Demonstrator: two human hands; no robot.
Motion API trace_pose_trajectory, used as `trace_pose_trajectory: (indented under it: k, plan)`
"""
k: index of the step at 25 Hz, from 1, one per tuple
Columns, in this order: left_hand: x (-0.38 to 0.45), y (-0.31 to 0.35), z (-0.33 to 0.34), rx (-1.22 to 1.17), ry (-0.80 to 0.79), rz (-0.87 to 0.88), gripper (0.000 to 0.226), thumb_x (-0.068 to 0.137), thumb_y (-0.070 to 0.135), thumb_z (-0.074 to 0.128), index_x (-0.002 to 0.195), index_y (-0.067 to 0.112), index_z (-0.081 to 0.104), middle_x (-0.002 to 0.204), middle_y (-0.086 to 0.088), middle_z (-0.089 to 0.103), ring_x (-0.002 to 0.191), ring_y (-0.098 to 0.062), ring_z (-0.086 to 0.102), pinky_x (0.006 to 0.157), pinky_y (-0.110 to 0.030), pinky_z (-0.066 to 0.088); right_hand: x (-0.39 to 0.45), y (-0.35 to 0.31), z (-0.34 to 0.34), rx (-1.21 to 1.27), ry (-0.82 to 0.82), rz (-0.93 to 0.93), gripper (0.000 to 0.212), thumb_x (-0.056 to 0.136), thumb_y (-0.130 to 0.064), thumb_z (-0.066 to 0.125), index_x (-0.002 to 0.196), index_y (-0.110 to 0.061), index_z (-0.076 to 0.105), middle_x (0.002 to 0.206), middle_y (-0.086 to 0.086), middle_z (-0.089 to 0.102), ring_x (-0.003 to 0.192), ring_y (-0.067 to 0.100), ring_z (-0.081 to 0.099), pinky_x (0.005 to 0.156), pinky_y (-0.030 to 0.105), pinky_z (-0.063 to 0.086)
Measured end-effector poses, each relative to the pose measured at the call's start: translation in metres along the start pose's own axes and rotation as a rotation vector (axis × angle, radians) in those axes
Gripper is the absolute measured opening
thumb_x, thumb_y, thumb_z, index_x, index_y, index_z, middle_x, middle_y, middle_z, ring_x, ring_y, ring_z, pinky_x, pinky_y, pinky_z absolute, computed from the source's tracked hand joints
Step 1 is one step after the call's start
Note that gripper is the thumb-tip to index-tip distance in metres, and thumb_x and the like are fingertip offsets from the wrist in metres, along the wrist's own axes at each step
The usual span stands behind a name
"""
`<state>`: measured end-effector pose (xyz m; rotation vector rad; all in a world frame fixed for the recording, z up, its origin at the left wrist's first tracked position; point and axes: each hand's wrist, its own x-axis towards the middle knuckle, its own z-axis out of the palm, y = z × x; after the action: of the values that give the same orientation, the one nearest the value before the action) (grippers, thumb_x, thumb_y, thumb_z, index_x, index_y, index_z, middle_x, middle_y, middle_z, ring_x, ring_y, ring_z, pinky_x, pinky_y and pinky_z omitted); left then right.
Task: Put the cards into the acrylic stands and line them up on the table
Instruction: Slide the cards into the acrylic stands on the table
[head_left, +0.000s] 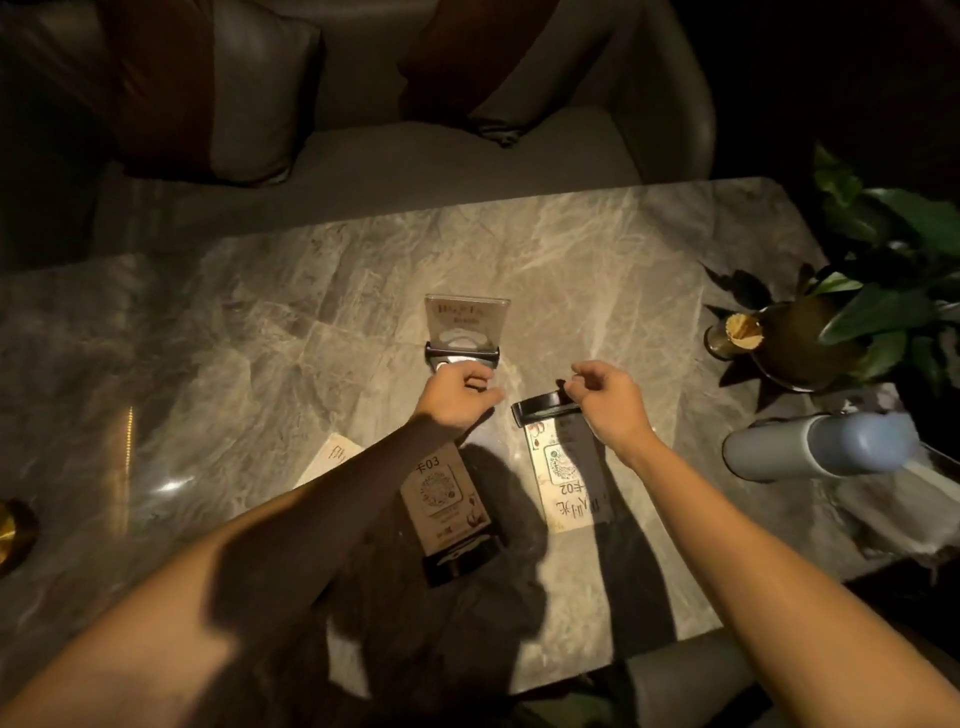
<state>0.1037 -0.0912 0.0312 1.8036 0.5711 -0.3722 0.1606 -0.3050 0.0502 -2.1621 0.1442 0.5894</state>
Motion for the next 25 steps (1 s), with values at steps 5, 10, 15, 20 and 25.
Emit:
trace_pose_trajectory:
  k: [5, 10, 15, 20, 25]
  plan:
    - [-0.004, 0.026, 0.058, 0.327, -0.194, 0.155, 0.072, 0.067, 0.039, 0.075, 0.130, 0.007, 0.061, 0.127, -0.013, 0.065, 0.111, -0.026, 0.066, 0.097, -0.042, 0.054, -0.035, 0.050, -0.019, 0.057, 0.046, 0.119, 0.037, 0.092, -0.009, 0.071, 0.128, -0.004, 0.066, 0.114, 0.004, 0.070, 0.103, 0.018, 0.066, 0.089, 0.023, 0.048]
    - [0.009, 0.028, 0.092, 0.509, -0.201, 0.128, 0.066, 0.064, 0.040, 0.069, 0.127, 0.022, 0.059, 0.119, -0.007, 0.067, 0.107, -0.029, 0.064, 0.095, -0.046, 0.053, -0.062, 0.096, -0.018, 0.046, 0.028, 0.215, 0.045, 0.091, -0.019, 0.071, 0.134, -0.010, 0.061, 0.126, -0.003, 0.061, 0.112, 0.021, 0.063, 0.097, 0.039, 0.055]
    - [0.010, 0.021, 0.102, 0.533, -0.004, 0.122, 0.031, 0.084, 0.028, 0.066, 0.115, 0.030, 0.064, 0.111, 0.000, 0.069, 0.102, -0.025, 0.064, 0.094, -0.042, 0.052, -0.079, 0.119, -0.008, 0.140, 0.067, 0.292, 0.011, 0.099, -0.021, 0.061, 0.090, -0.025, 0.065, 0.097, 0.007, 0.072, 0.093, 0.032, 0.070, 0.074, 0.034, 0.061]
    - [0.010, 0.013, 0.091, 0.429, 0.067, 0.085, 0.023, 0.088, 0.035, 0.065, 0.108, 0.024, 0.062, 0.097, 0.004, 0.068, 0.091, -0.021, 0.065, 0.082, -0.037, 0.053, -0.075, 0.111, -0.017, 0.440, 0.318, 0.405, 0.020, 0.089, -0.019, 0.069, 0.108, -0.013, 0.066, 0.098, 0.003, 0.074, 0.084, 0.018, 0.071, 0.078, 0.040, 0.059]
    - [0.003, 0.007, 0.086, 0.171, 0.116, -0.087, 0.022, 0.087, 0.028, 0.069, 0.101, 0.018, 0.056, 0.086, 0.003, 0.062, 0.089, -0.023, 0.066, 0.081, -0.040, 0.056, -0.054, 0.077, -0.035, 0.782, 0.129, 0.427, 0.027, 0.094, 0.001, 0.062, 0.120, -0.003, 0.061, 0.102, 0.018, 0.078, 0.083, 0.030, 0.075, 0.080, 0.043, 0.062]
